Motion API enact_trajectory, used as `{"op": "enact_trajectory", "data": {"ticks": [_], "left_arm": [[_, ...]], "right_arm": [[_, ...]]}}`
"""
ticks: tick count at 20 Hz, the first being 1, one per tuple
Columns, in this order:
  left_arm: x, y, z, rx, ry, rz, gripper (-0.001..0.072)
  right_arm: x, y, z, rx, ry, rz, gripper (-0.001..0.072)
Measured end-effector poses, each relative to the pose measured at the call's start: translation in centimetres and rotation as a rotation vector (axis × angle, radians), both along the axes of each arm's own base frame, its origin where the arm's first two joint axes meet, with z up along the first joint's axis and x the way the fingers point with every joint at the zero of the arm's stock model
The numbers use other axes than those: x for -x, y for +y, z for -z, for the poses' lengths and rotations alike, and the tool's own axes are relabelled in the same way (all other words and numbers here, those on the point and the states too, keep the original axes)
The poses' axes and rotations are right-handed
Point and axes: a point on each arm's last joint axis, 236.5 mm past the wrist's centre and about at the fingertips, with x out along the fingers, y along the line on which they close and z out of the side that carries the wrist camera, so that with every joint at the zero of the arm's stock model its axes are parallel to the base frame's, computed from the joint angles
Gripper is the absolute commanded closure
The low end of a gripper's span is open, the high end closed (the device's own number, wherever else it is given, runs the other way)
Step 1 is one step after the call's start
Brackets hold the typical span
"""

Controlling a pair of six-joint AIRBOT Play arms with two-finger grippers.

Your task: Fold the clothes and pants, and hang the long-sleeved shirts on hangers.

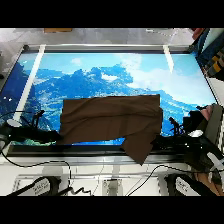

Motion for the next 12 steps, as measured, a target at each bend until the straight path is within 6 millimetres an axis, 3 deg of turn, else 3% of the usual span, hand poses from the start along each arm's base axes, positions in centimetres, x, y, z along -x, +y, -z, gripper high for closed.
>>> {"op": "enact_trajectory", "data": {"ticks": [1,2,3,4,8,12], "left_arm": [[0.1,-0.6,0.3,0.029,0.008,0.007,0.0261],[0.3,-0.9,0.6,0.048,0.015,0.018,0.0415],[0.4,-1.0,1.0,0.058,0.023,0.028,0.0639],[0.7,-1.2,1.4,0.067,0.036,0.038,0.0690],[2.2,-2.1,1.6,0.121,0.079,0.104,0.0691],[2.9,-2.7,0.3,0.169,0.093,0.155,0.0690]], "right_arm": [[0.0,0.0,0.0,-0.002,0.001,0.000,0.0694],[0.0,0.1,0.0,-0.004,0.001,0.000,0.0694],[0.0,0.1,-0.1,-0.006,0.001,0.000,0.0694],[0.0,0.1,-0.1,-0.008,0.001,0.002,0.0694],[-0.8,0.4,-1.1,-0.031,-0.022,-0.003,0.0695],[-2.6,0.8,-5.1,-0.052,-0.124,-0.062,0.0695]]}}
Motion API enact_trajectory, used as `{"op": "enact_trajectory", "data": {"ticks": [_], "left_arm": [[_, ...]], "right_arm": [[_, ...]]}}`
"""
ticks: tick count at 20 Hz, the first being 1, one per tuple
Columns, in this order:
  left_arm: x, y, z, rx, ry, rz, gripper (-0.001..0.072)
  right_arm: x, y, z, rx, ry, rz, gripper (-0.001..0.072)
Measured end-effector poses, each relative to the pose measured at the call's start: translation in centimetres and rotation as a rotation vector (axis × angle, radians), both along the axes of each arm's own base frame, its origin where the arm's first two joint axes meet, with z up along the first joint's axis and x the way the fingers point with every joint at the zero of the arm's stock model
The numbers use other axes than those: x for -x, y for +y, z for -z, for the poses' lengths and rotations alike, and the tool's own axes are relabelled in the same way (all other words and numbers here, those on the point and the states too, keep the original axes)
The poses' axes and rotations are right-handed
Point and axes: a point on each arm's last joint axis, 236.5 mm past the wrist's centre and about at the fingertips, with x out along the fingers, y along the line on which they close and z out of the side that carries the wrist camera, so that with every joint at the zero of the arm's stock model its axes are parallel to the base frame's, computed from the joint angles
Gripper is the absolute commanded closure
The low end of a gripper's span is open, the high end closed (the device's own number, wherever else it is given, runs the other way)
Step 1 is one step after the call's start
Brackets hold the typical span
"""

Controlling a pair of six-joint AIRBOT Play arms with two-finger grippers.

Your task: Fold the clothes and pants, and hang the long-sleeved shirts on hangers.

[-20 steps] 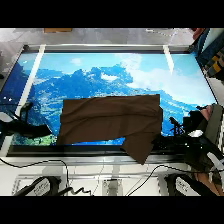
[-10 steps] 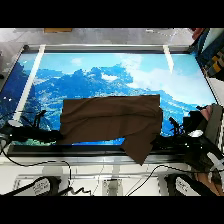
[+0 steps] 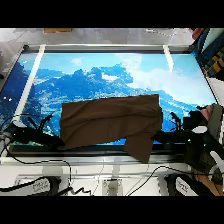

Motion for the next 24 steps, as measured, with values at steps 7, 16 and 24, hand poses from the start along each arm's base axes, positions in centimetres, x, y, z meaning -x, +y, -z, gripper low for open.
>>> {"op": "enact_trajectory", "data": {"ticks": [7,16,24], "left_arm": [[-8.3,-3.2,-9.7,0.261,-0.281,-0.097,0.0691],[-22.0,0.6,-13.2,0.190,-0.620,-0.580,0.0691],[-25.8,0.3,-7.0,0.091,-0.553,-0.747,0.0002]], "right_arm": [[-5.4,0.4,-10.8,-0.026,-0.358,0.051,0.0697],[-17.8,-4.6,-11.8,0.094,-0.566,0.547,0.0698],[-25.6,-5.4,-4.9,0.183,-0.471,0.627,0.0372]]}}
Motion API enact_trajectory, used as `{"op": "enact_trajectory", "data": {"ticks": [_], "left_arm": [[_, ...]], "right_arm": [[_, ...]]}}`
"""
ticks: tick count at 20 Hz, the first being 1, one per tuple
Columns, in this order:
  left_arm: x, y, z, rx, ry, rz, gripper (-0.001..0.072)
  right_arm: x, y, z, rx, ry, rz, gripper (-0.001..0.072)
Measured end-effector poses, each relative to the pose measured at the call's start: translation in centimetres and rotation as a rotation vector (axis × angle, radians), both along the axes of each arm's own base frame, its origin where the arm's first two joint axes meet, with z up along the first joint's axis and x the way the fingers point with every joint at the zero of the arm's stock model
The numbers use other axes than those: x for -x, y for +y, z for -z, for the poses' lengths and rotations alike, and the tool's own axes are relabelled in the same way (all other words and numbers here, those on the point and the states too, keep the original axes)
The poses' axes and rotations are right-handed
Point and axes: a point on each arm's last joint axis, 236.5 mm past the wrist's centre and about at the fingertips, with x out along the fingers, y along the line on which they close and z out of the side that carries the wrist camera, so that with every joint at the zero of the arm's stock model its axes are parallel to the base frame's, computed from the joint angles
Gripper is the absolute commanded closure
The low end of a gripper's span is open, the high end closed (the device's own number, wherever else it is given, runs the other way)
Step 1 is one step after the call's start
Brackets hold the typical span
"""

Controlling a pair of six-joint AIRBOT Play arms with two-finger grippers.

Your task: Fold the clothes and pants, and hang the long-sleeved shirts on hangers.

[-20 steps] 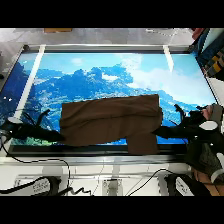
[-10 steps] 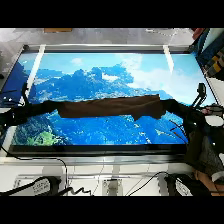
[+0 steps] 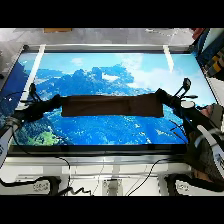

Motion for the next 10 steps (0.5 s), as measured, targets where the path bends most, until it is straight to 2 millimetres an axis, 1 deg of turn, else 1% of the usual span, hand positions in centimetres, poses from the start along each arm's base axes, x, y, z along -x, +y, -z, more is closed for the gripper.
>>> {"op": "enact_trajectory", "data": {"ticks": [1,3,6,8,10], "left_arm": [[-0.1,0.0,0.4,0.000,0.006,-0.009,0.0008],[-0.2,0.2,0.6,-0.006,0.006,-0.014,0.0008],[-0.2,1.7,0.4,-0.021,-0.002,-0.032,0.0009],[0.4,2.7,0.6,-0.043,0.008,-0.015,0.0009],[1.8,3.5,1.6,-0.068,0.060,0.015,0.0009]], "right_arm": [[-0.4,0.1,0.6,0.001,0.010,-0.003,0.0260],[-0.7,0.5,1.3,-0.003,0.025,-0.020,0.0259],[-0.5,1.4,2.0,0.010,0.047,-0.075,0.0260],[0.2,2.4,2.4,0.029,0.071,-0.148,0.0260],[1.1,3.6,2.9,0.052,0.101,-0.240,0.0260]]}}
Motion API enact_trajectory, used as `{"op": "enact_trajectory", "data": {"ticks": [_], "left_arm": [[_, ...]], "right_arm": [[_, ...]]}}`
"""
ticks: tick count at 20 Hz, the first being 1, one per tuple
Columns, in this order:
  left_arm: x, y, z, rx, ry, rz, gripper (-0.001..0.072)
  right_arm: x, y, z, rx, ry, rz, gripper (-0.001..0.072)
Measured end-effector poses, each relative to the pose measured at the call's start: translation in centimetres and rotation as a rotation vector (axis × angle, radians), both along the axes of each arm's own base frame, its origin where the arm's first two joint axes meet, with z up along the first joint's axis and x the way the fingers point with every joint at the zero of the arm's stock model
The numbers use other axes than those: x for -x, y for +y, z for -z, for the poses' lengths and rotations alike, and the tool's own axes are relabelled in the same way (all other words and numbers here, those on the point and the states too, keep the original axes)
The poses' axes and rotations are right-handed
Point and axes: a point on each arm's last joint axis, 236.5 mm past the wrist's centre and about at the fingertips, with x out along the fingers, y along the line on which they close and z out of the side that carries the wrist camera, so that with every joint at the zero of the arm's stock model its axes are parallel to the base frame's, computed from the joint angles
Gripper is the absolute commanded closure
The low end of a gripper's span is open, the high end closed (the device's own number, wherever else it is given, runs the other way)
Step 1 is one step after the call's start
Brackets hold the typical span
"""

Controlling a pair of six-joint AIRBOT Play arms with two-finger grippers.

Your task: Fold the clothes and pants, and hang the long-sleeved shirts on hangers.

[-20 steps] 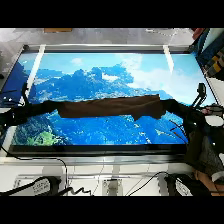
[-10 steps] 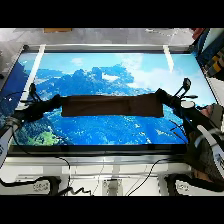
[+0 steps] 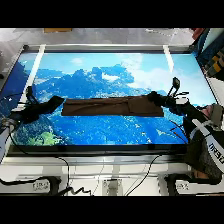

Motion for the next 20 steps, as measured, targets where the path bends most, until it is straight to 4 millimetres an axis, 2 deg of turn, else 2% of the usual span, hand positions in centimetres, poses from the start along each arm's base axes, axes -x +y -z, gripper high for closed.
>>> {"op": "enact_trajectory", "data": {"ticks": [3,5,10,11,13,14,15,16,18,19,20], "left_arm": [[2.5,0.7,1.9,-0.050,0.098,0.069,0.0016],[3.4,0.7,2.5,-0.068,0.135,0.100,0.0018],[3.2,-1.1,4.0,-0.065,0.191,0.172,0.0019],[3.0,-1.8,4.5,-0.052,0.205,0.183,0.0054],[2.8,-3.0,5.3,-0.047,0.227,0.217,0.0312],[2.8,-3.7,5.6,-0.050,0.234,0.239,0.0470],[2.6,-4.3,5.6,-0.056,0.236,0.260,0.0696],[2.5,-4.8,5.5,-0.063,0.235,0.288,0.0691],[1.4,-5.6,4.3,-0.077,0.203,0.324,0.0691],[0.9,-6.0,3.0,-0.072,0.179,0.347,0.0691],[0.4,-6.4,1.6,-0.067,0.155,0.371,0.0691]], "right_arm": [[1.3,1.9,-0.2,0.016,0.040,-0.142,0.0256],[2.2,3.4,-0.9,0.021,0.056,-0.246,0.0232],[2.8,6.9,-3.9,0.033,0.036,-0.419,0.0232],[2.7,7.6,-4.5,0.037,0.023,-0.440,0.0233],[2.5,8.8,-5.3,0.051,-0.001,-0.470,0.0234],[2.3,9.3,-5.6,0.063,-0.019,-0.474,0.0241],[2.0,9.7,-5.8,0.081,-0.037,-0.477,0.0278],[1.6,10.2,-6.0,0.106,-0.062,-0.478,0.0354],[0.8,11.2,-6.4,0.155,-0.114,-0.477,0.0655],[0.5,11.7,-6.7,0.173,-0.139,-0.475,0.0695],[0.2,12.5,-7.0,0.188,-0.166,-0.475,0.0695]]}}
